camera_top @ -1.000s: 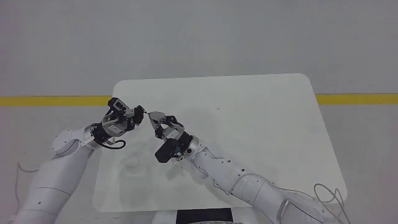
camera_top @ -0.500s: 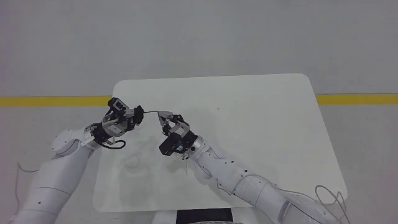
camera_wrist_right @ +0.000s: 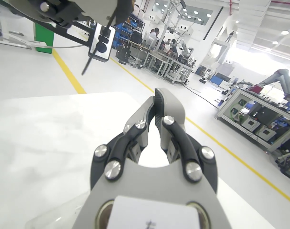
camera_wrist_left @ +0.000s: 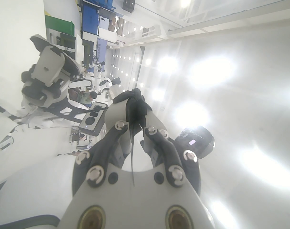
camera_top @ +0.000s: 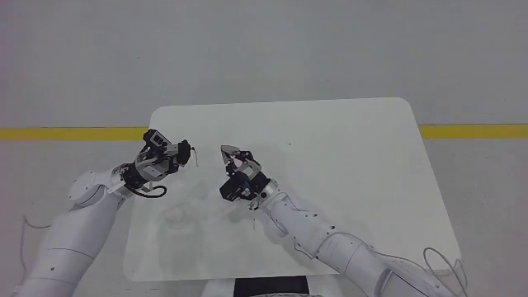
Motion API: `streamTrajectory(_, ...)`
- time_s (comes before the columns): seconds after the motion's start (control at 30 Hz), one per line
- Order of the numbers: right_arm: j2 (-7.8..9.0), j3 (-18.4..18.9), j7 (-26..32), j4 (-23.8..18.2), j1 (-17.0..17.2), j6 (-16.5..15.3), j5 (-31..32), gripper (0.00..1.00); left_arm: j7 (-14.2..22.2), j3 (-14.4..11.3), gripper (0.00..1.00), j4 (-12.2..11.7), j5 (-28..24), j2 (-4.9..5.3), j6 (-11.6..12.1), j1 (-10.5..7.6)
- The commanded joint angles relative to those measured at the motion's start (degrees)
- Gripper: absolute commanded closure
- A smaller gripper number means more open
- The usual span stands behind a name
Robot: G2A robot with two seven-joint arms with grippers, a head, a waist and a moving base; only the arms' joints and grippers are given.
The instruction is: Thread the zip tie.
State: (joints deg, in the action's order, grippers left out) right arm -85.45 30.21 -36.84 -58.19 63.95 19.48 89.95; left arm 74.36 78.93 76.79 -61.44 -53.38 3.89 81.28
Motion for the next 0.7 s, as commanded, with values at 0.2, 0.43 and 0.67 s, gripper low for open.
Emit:
streamTrajectory(0.2,2.64,5.5,-11.0,-6.5,5.2,-0.7,-0.1,0.0,0.0,0.0,1.0,0.0,0.0,0.0,0.0,0.0)
streamTrajectory(0.43,3.08,6.5,-14.7,-8.6,6.3,-3.6,-1.5,0.0,0.0,0.0,1.0,0.0,0.0,0.0,0.0,0.0)
streamTrajectory(0.67,3.08,6.8,-14.5,-9.1,6.5,-3.9,-2.1,0.0,0.0,0.0,1.0,0.0,0.0,0.0,0.0,0.0)
